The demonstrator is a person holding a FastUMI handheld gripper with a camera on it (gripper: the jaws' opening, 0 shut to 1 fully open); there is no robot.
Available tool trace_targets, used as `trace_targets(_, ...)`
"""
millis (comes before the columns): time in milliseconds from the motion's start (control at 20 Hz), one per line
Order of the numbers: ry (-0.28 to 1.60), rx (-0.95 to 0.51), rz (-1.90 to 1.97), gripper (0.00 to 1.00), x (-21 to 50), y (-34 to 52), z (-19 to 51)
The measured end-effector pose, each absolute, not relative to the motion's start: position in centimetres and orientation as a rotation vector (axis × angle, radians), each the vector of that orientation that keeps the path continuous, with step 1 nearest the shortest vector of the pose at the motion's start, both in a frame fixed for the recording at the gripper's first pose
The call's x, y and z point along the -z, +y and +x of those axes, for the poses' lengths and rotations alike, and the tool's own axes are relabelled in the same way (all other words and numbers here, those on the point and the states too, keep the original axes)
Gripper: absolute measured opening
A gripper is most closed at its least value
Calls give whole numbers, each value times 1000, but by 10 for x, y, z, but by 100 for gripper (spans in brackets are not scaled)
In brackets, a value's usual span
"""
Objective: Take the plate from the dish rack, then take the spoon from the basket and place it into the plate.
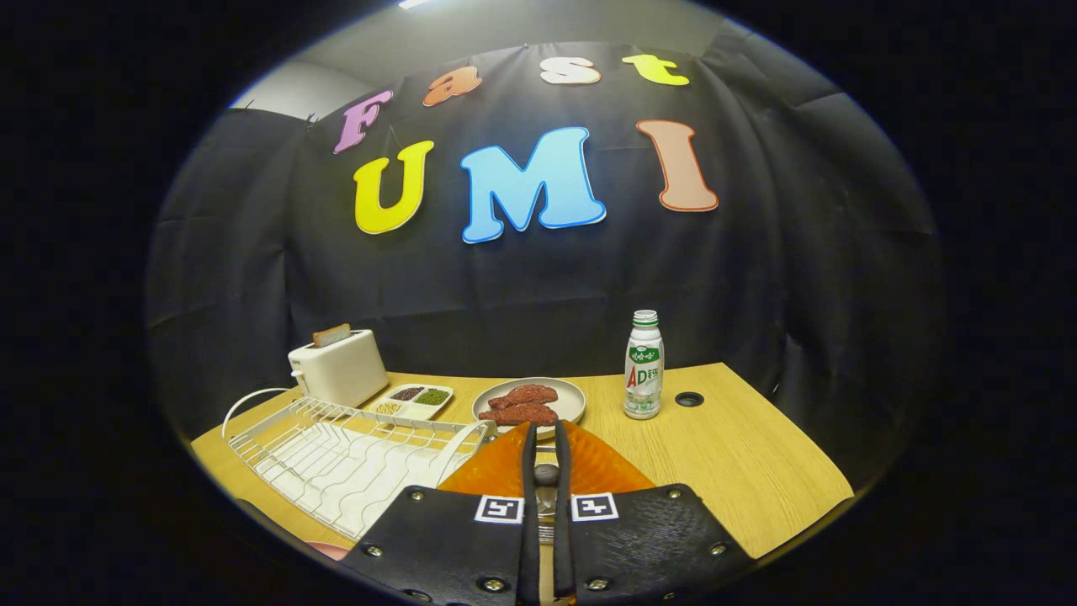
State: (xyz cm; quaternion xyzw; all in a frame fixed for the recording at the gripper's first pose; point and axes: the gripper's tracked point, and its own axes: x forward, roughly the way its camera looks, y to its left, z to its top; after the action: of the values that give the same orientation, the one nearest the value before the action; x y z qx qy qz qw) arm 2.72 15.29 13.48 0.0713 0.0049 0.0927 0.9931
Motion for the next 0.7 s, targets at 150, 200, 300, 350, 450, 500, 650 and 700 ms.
trace_targets(150, -12, -165, 133, 6, -153, 146, 25)
trace_targets(200, -23, -163, 130, 6, -163, 145, 22)
trace_targets(300, -38, -162, 123, 6, -178, 142, 15)
trace_targets(350, -42, -164, 126, 6, -185, 140, 10)
trace_targets(450, -48, -161, 116, 6, -194, 136, -4)
trace_targets(500, -50, -156, 101, 6, -197, 133, -12)
trace_targets(650, -50, -174, 94, 6, -205, 136, -41)
trace_targets(700, -48, -180, 96, 6, -206, 136, -51)
